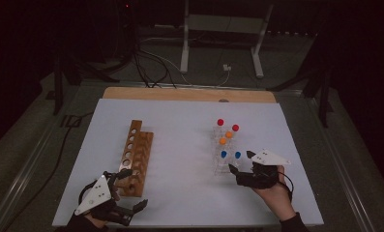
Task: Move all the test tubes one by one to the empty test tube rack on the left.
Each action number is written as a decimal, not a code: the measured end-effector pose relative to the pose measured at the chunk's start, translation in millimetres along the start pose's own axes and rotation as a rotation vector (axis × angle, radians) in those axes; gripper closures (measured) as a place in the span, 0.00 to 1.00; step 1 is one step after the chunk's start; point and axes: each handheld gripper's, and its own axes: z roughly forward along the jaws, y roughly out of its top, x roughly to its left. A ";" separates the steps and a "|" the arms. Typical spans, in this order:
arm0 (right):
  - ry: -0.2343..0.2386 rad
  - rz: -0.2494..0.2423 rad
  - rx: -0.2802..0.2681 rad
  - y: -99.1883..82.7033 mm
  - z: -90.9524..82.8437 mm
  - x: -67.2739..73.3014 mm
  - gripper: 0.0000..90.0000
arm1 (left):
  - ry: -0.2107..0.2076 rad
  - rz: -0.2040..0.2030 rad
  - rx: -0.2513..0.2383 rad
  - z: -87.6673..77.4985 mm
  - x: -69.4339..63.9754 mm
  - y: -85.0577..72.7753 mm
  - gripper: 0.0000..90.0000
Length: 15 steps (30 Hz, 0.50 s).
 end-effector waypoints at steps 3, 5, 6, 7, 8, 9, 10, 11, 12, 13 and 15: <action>0.005 0.003 0.028 -0.2 1.4 -0.7 0.40 | -0.001 0.000 0.001 0.2 -0.2 0.0 0.01; 0.008 0.017 0.040 0.5 2.1 -1.5 0.48 | -0.002 -0.001 0.001 0.2 -0.1 -0.1 0.01; 0.008 0.019 0.051 0.9 2.8 -1.9 0.51 | -0.002 0.000 0.002 0.2 -0.2 -0.1 0.01; 0.003 0.023 0.061 1.3 3.6 -2.4 0.54 | -0.002 0.000 0.002 0.2 -0.2 -0.1 0.01; 0.002 0.033 0.068 1.6 4.3 -2.9 0.55 | -0.002 0.000 0.002 0.3 -0.2 -0.1 0.01; -0.002 0.043 0.075 1.7 4.8 -3.4 0.58 | -0.002 0.001 0.003 0.3 -0.3 -0.1 0.01; -0.006 0.050 0.085 1.8 5.3 -4.0 0.61 | -0.002 0.000 0.003 0.3 -0.3 -0.1 0.01; -0.005 0.061 0.088 1.8 5.8 -4.2 0.62 | -0.002 0.000 0.002 0.2 -0.3 -0.1 0.01; -0.006 0.068 0.088 2.0 6.1 -4.6 0.63 | -0.001 -0.001 0.002 0.3 -0.2 -0.1 0.01; -0.002 0.075 0.095 2.5 6.9 -5.0 0.66 | -0.002 -0.001 0.003 0.3 0.0 -0.2 0.01; -0.011 0.083 0.099 3.0 8.3 -5.0 0.69 | -0.002 0.001 0.005 0.3 -0.1 -0.2 0.01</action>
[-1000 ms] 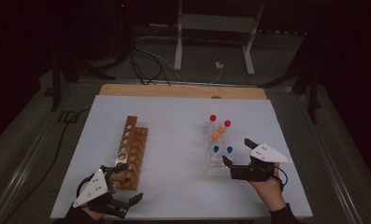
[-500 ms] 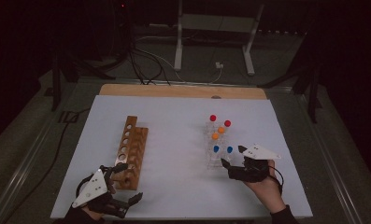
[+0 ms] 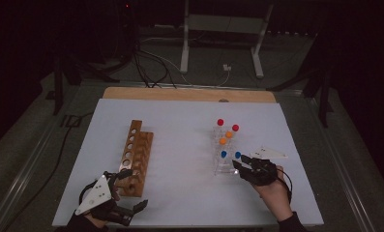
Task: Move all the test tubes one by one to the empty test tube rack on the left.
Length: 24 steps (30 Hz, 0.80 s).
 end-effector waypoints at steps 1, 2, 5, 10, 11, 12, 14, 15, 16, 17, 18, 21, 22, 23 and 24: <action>0.005 0.002 0.003 0.2 1.0 -0.2 0.70 | -0.001 0.001 0.000 0.0 -0.2 0.0 0.01; -0.001 0.002 0.004 0.4 1.8 -0.2 0.72 | -0.001 0.001 0.000 0.0 -0.3 0.1 0.01; -0.005 0.004 -0.005 0.6 2.7 0.1 0.74 | -0.008 -0.001 -0.002 0.0 -0.5 0.0 0.01; -0.018 0.004 0.001 0.5 5.1 0.6 0.80 | -0.004 0.004 0.001 0.1 -0.8 0.1 0.01; -0.016 0.006 0.006 0.3 5.8 0.5 0.81 | -0.004 0.004 0.000 0.1 -0.8 0.1 0.01; -0.015 0.008 0.007 -0.1 6.5 0.3 0.82 | -0.003 0.004 0.002 0.1 -0.8 0.1 0.01; -0.022 0.009 0.008 0.1 7.0 0.5 0.83 | -0.005 0.003 0.001 0.2 -0.8 0.0 0.01; -0.027 0.006 0.010 0.2 7.0 0.9 0.83 | -0.004 0.005 0.004 0.3 -0.7 0.0 0.01; -0.033 0.002 0.011 0.3 7.1 1.7 0.84 | -0.004 0.006 0.006 0.4 -0.7 0.0 0.01; -0.041 -0.005 0.009 0.3 7.4 2.6 0.84 | -0.004 0.006 0.007 0.4 -0.7 -0.1 0.01; -0.049 -0.012 0.010 0.3 7.6 3.2 0.85 | -0.003 0.006 0.006 0.4 -0.7 0.0 0.01; -0.056 -0.016 0.007 -0.1 7.8 3.9 0.85 | -0.003 0.006 0.005 0.3 -0.5 0.0 0.01; -0.055 -0.016 0.004 -0.3 7.9 3.8 0.85 | -0.003 0.006 0.005 0.4 -0.5 0.0 0.01; -0.057 -0.018 0.002 -0.5 7.9 4.1 0.85 | -0.003 0.005 0.004 0.3 -0.6 0.0 0.01; -0.058 -0.020 0.001 -0.5 7.8 4.1 0.85 | -0.002 0.006 0.005 0.3 -0.7 0.0 0.01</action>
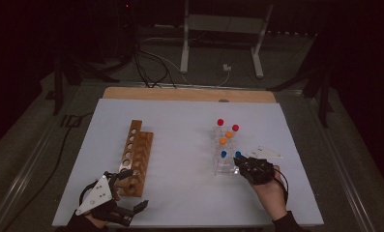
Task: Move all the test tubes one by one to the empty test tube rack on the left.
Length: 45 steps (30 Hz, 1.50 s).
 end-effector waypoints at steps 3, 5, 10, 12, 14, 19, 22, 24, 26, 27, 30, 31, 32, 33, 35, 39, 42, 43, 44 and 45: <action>0.000 -0.005 -0.012 1.1 -1.9 0.2 0.85 | 0.000 0.000 -0.001 0.0 0.2 0.0 0.01; 0.000 -0.003 -0.029 2.9 -5.3 0.1 0.85 | -0.001 -0.001 -0.001 0.0 0.3 -0.1 0.01; 0.003 -0.006 -0.060 7.1 -13.9 -0.7 0.85 | -0.002 0.002 -0.002 0.0 -0.4 0.0 0.01; 0.002 -0.006 -0.077 9.2 -18.4 -0.9 0.85 | -0.001 0.003 -0.002 0.4 -0.4 0.0 0.01; 0.001 -0.004 -0.095 10.9 -22.4 -0.7 0.85 | -0.001 0.003 0.000 0.5 -0.2 -0.1 0.01; -0.006 -0.012 -0.135 14.4 -32.5 -0.1 0.85 | 0.000 0.002 0.000 0.1 -0.2 -0.1 0.01; -0.004 -0.011 -0.155 16.4 -37.9 0.7 0.85 | 0.000 0.004 0.000 0.3 -0.4 -0.1 0.01; 0.000 -0.012 -0.167 17.9 -41.5 1.6 0.85 | -0.001 0.004 0.001 0.3 -0.5 -0.1 0.01; 0.002 -0.019 -0.174 20.0 -45.0 3.6 0.85 | -0.005 0.003 0.001 0.2 -0.4 0.0 0.01; 0.002 -0.024 -0.179 20.9 -47.0 4.7 0.85 | -0.006 0.003 0.002 0.2 -0.5 0.1 0.01; 0.014 -0.039 -0.187 23.4 -52.5 8.5 0.85 | -0.015 0.001 -0.003 0.0 -2.6 1.6 0.01; 0.021 -0.046 -0.194 24.6 -55.0 10.3 0.85 | -0.021 0.001 -0.005 -0.2 -3.3 2.4 0.01; 0.026 -0.048 -0.198 25.4 -57.2 12.1 0.85 | -0.025 0.001 -0.005 -0.4 -4.1 3.2 0.00; 0.033 -0.052 -0.206 26.2 -59.2 14.0 0.85 | -0.026 -0.002 -0.003 -0.5 -5.0 3.9 0.01; 0.059 -0.061 -0.216 28.4 -63.7 19.9 0.85 | -0.049 -0.008 -0.006 -0.7 -6.7 5.2 0.01; 0.098 -0.069 -0.217 29.9 -65.8 27.6 0.85 | -0.063 0.002 -0.009 1.0 -12.7 9.3 0.01; 0.123 -0.085 -0.213 30.6 -65.5 35.0 0.85 | -0.070 0.014 0.000 4.2 -15.9 13.3 0.01; 0.135 -0.090 -0.210 30.7 -64.7 38.1 0.85 | -0.076 0.017 0.004 5.4 -16.2 15.1 0.01; 0.141 -0.094 -0.206 30.8 -63.6 40.4 0.85 | -0.077 0.015 0.008 6.6 -16.5 17.1 0.01; 0.146 -0.100 -0.203 30.8 -61.9 42.8 0.85 | -0.075 0.016 0.011 8.3 -16.5 19.5 0.01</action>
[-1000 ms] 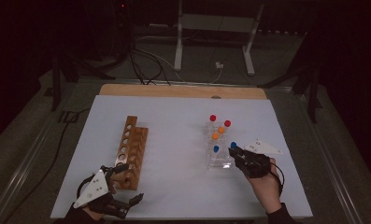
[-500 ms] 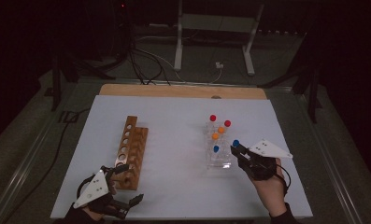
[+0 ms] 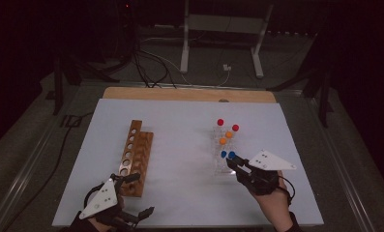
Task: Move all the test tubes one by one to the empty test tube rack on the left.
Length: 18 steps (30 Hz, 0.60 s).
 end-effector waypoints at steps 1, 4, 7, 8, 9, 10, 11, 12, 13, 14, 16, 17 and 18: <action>0.018 -0.005 0.011 -0.8 4.4 3.8 0.85 | -0.007 -0.001 -0.007 1.4 0.5 2.6 0.01; 0.029 -0.012 0.020 -1.6 8.5 7.7 0.85 | -0.030 -0.024 -0.010 6.4 1.6 12.4 0.01; 0.047 -0.020 0.033 -2.6 13.5 13.1 0.85 | -0.035 -0.031 0.010 13.3 3.8 24.6 0.01; 0.056 -0.025 0.036 -2.9 15.1 15.1 0.85 | -0.037 -0.032 0.008 15.5 4.4 28.6 0.01; 0.064 -0.029 0.041 -3.2 16.8 17.2 0.85 | -0.044 -0.033 0.003 17.4 5.0 31.4 0.01; 0.081 -0.038 0.050 -4.0 19.6 20.8 0.85 | -0.058 -0.038 -0.009 20.5 5.6 35.7 0.01; 0.081 -0.038 0.050 -4.0 19.6 20.8 0.85 | -0.073 -0.041 -0.015 23.5 6.3 39.0 0.01; 0.088 -0.038 0.053 -4.5 21.1 22.5 0.85 | -0.081 -0.042 -0.012 26.8 6.4 42.2 0.01; 0.097 -0.038 0.057 -5.1 22.8 23.9 0.85 | -0.088 -0.039 -0.012 29.7 6.1 45.0 0.00; 0.106 -0.039 0.062 -5.9 24.6 25.3 0.85 | -0.094 -0.032 -0.015 32.5 5.8 47.3 0.01; 0.127 -0.051 0.079 -8.1 30.1 30.4 0.85 | -0.109 -0.023 -0.006 37.6 5.0 51.4 0.01; 0.130 -0.053 0.083 -8.5 31.1 31.7 0.85 | -0.113 -0.024 -0.004 39.4 4.5 52.7 0.01; 0.130 -0.053 0.083 -8.5 31.1 31.7 0.85 | -0.123 -0.024 -0.001 41.5 4.4 54.2 0.01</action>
